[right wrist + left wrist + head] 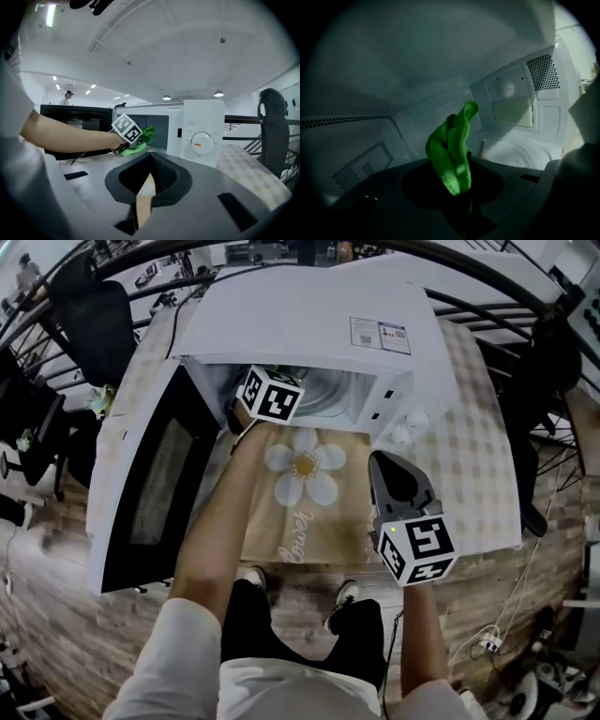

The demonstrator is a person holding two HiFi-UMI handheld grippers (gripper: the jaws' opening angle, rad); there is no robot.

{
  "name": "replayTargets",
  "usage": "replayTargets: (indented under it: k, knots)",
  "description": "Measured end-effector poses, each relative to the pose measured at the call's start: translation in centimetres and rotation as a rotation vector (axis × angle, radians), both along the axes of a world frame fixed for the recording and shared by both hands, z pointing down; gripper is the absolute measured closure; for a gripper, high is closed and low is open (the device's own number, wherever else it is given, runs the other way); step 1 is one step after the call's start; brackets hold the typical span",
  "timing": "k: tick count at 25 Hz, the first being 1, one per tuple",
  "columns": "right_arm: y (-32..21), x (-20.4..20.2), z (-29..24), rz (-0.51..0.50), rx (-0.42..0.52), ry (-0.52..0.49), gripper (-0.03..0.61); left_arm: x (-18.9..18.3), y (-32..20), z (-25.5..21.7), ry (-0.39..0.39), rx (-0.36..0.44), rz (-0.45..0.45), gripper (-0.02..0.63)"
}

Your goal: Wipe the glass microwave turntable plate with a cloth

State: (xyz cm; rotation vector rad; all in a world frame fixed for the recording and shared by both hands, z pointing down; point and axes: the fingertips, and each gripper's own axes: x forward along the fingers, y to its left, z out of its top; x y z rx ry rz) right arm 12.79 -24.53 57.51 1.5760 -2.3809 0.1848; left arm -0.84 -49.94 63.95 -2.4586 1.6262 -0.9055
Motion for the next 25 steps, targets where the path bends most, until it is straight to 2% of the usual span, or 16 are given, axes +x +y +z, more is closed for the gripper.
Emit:
replayTargets:
  k: [2, 5, 7, 10, 13, 17, 21, 25]
  knots:
    - [-0.1, 0.1, 0.4, -0.005, 0.005, 0.003, 0.565, -0.2, -0.8, 0.5, -0.031, -0.033, 0.011, 0.495]
    - [-0.4, 0.6, 1.0, -0.001, 0.007, 0.008, 0.565, 0.2, -1.1, 0.9, -0.126, -0.065, 0.055, 0.495]
    - [-0.4, 0.6, 1.2, 0.000, 0.005, 0.001, 0.565, 0.6, -0.7, 1.4, -0.142, -0.090, 0.078, 0.497]
    - [-0.1, -0.2, 0.9, -0.017, 0.005, 0.003, 0.565, 1.1, 0.9, 1.8, -0.063, -0.102, 0.122, 0.503]
    - [0.1, -0.5, 0.3, -0.022, -0.011, -0.004, 0.565, 2.4, 3.3, 1.4, -0.034, -0.112, 0.193, 0.505]
    - [1.1, -0.6, -0.5, -0.020, -0.063, -0.010, 0.565, 6.3, 8.0, 1.5, 0.019, -0.198, 0.329, 0.505]
    - [1.9, -0.2, -2.9, -0.019, -0.092, 0.004, 0.565, 7.4, 11.2, 1.1, 0.064, -0.263, 0.345, 0.505]
    - [1.8, 0.9, -7.0, 0.003, -0.074, 0.002, 0.565, 7.0, 14.5, -0.2, 0.124, -0.312, 0.345, 0.505]
